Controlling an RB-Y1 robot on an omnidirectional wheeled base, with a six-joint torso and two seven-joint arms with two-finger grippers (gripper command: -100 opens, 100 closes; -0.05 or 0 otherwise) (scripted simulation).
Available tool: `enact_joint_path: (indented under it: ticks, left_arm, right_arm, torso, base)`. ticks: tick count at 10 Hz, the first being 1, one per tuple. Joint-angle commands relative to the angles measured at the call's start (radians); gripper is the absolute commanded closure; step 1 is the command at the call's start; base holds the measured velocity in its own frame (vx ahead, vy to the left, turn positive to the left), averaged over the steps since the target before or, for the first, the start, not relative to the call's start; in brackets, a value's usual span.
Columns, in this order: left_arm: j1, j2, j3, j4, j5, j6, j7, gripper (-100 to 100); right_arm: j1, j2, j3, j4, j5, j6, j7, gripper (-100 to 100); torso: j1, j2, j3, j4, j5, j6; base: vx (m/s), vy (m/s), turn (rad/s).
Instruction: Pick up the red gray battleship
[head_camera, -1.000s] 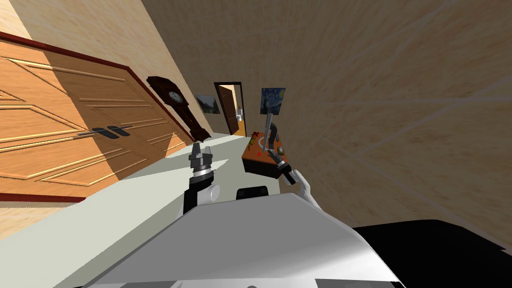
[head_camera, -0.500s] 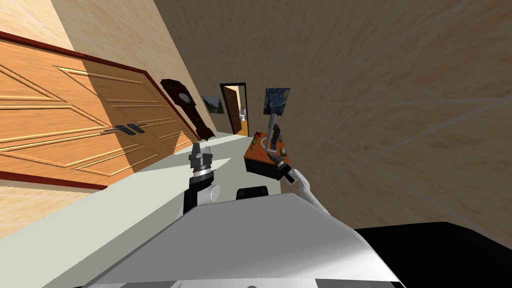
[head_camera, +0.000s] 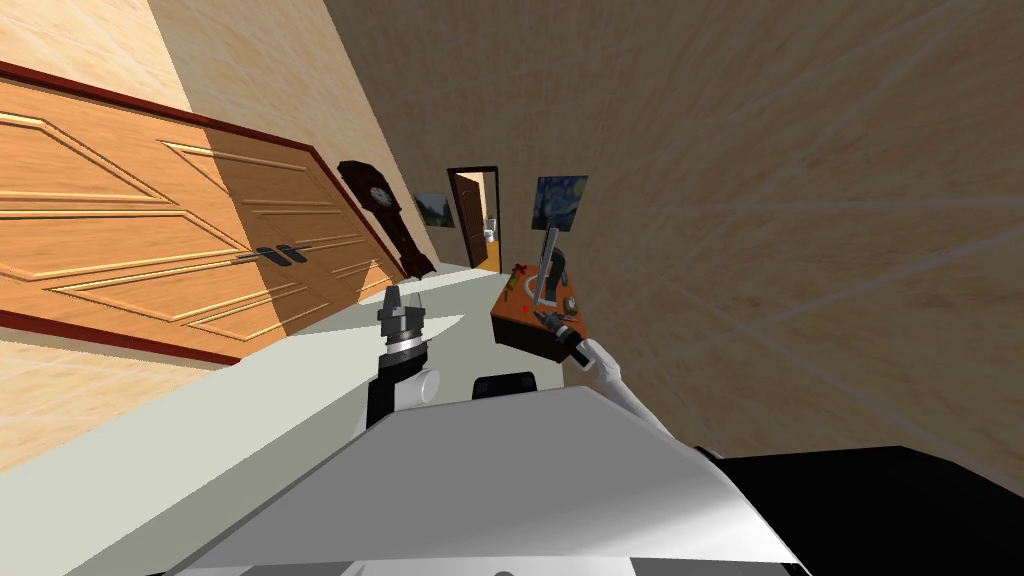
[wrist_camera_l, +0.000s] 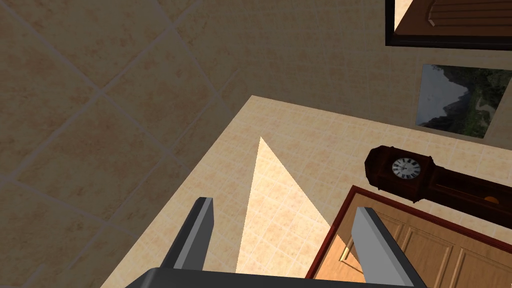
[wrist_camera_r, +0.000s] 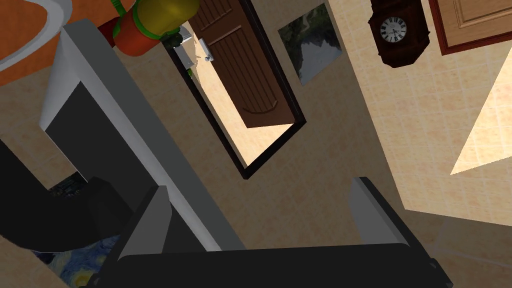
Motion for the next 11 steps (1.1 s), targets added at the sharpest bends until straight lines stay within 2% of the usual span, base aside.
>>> enact_joint_path:
  ticks: [1,3,4,5,6,7,9,10,11]
  left_arm:
    - [0.000,0.000,0.000,0.000,0.000,0.000,0.000,0]
    - [0.000,0.000,0.000,0.000,0.000,0.000,0.000,0]
    - [0.000,0.000,0.000,0.000,0.000,0.000,0.000,0]
    - [0.000,0.000,0.000,0.000,0.000,0.000,0.000,0]
    - [0.000,0.000,0.000,0.000,0.000,0.000,0.000,0]
    - [0.000,0.000,0.000,0.000,0.000,0.000,0.000,0]
    - [0.000,0.000,0.000,0.000,0.000,0.000,0.000,0]
    - [0.000,0.000,0.000,0.000,0.000,0.000,0.000,0]
    - [0.000,0.000,0.000,0.000,0.000,0.000,0.000,0]
  right_arm:
    - [-0.033,-0.040,0.010,0.050,0.048,-0.009,0.011,-100]
    - [-0.033,-0.040,0.010,0.087,0.048,-0.009,0.011,-100]
    - [-0.057,-0.079,0.025,0.118,0.096,-0.011,0.020,-100]
    - [-0.057,-0.079,0.025,0.150,0.096,-0.011,0.020,-100]
    - [-0.057,-0.079,0.025,0.155,0.096,-0.011,0.020,-100]
    - [-0.081,-0.118,0.040,0.194,0.142,-0.013,0.031,-100]
    - [-0.081,-0.118,0.040,0.223,0.142,-0.013,0.031,-100]
    - [-0.103,-0.158,0.056,0.252,0.186,-0.016,0.042,-100]
    - [-0.103,-0.158,0.056,0.275,0.186,-0.016,0.042,-100]
  torso:
    - [0.000,0.000,0.000,0.000,0.000,0.000]
    - [0.000,-0.001,0.000,0.000,0.000,0.000]
    - [0.000,0.000,0.000,0.000,0.000,0.000]
    - [0.000,-0.001,0.000,0.000,0.000,-0.001]
    - [0.000,-0.001,-0.001,0.000,0.000,0.000]
    - [0.000,-0.001,0.000,0.000,0.000,0.000]
    - [-0.001,-0.001,-0.001,0.000,0.000,0.000]
    - [0.000,-0.001,0.000,0.000,0.000,0.000]
    - [0.000,-0.002,-0.001,0.000,0.000,-0.001]
  base:
    - [0.009,0.001,0.174]
    - [0.010,-0.005,0.052]
    - [0.013,-0.002,0.196]
    - [0.017,-0.008,0.133]
    - [0.010,-0.004,-0.008]
    - [0.018,-0.005,0.175]
    - [0.019,-0.011,0.068]
    - [0.025,-0.004,0.206]
    - [0.030,-0.017,0.129]
